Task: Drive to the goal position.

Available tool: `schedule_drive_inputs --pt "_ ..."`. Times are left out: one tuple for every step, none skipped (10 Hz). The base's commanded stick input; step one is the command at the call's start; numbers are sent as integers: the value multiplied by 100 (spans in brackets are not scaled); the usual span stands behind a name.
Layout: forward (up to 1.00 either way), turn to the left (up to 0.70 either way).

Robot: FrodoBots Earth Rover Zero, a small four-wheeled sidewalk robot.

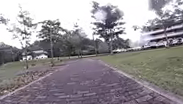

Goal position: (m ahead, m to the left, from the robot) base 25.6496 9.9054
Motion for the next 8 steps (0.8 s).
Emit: schedule_drive_inputs --pt "70 0" --pt "70 0" --pt "70 0" --pt "70 0" --pt "70 0" --pt "70 0" --pt "70 0" --pt "70 0"
